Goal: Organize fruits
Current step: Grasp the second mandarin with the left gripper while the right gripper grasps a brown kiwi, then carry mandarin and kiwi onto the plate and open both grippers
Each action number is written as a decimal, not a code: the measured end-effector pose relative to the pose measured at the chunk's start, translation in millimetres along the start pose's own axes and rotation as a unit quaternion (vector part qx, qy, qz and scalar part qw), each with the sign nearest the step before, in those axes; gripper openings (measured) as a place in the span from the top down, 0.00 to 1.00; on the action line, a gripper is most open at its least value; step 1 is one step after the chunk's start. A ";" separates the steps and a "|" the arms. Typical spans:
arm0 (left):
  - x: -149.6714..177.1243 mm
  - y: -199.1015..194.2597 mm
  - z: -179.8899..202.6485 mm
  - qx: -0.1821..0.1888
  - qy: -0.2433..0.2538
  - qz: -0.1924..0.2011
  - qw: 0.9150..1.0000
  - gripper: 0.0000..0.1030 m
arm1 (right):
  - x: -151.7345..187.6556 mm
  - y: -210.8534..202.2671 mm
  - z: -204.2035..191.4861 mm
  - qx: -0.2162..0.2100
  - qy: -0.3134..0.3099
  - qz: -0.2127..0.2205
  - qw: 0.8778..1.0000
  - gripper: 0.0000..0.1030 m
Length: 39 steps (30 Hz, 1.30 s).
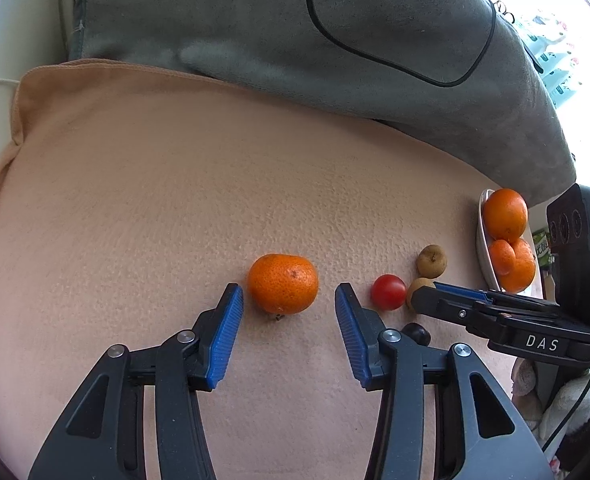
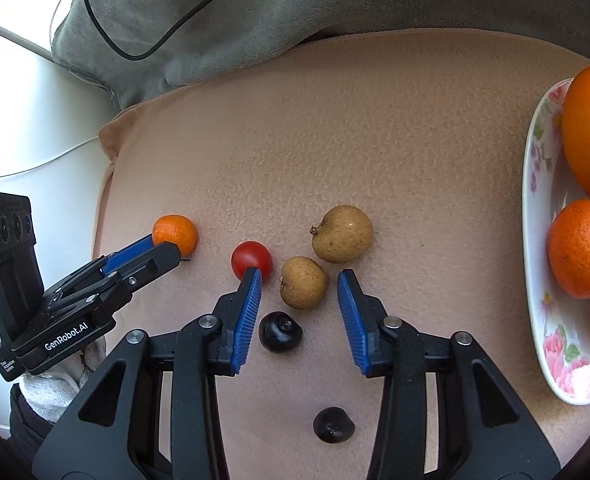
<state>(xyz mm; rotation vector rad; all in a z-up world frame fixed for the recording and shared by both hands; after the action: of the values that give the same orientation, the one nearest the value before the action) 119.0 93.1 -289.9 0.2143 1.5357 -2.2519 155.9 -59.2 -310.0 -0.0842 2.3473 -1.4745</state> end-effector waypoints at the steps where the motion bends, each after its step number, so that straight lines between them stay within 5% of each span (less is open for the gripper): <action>1: -0.4 1.0 -0.1 0.000 0.000 -0.001 1.000 0.56 | 0.5 0.1 0.4 0.001 0.000 0.000 1.000 0.59; 8: -1.5 7.7 1.3 0.000 0.001 -0.005 1.000 0.57 | -1.4 1.8 2.2 0.003 -0.004 -0.004 1.000 0.60; 14: -2.6 13.1 2.8 0.002 0.002 -0.002 1.000 0.65 | -1.2 3.5 4.8 0.007 -0.001 -0.008 1.000 0.75; 39: -1.4 -15.6 18.0 0.008 0.010 0.020 1.000 0.66 | 0.5 -20.4 -7.4 0.025 -0.044 0.003 0.999 0.75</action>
<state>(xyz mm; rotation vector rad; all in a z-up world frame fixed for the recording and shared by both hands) 115.6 81.8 -269.1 0.2694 1.5092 -2.2390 150.1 -62.3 -289.3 -0.1269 2.2376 -1.4946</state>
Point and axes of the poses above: each gripper's, at about its wrist camera, not at the fingertips, and y roughly the way its jaws point, z to its right, x to its underside, the point moved 3 cm from there along y, roughly the way its jaws point, and after that the axes turned 7 degrees about -y, right-handed, at the moved point
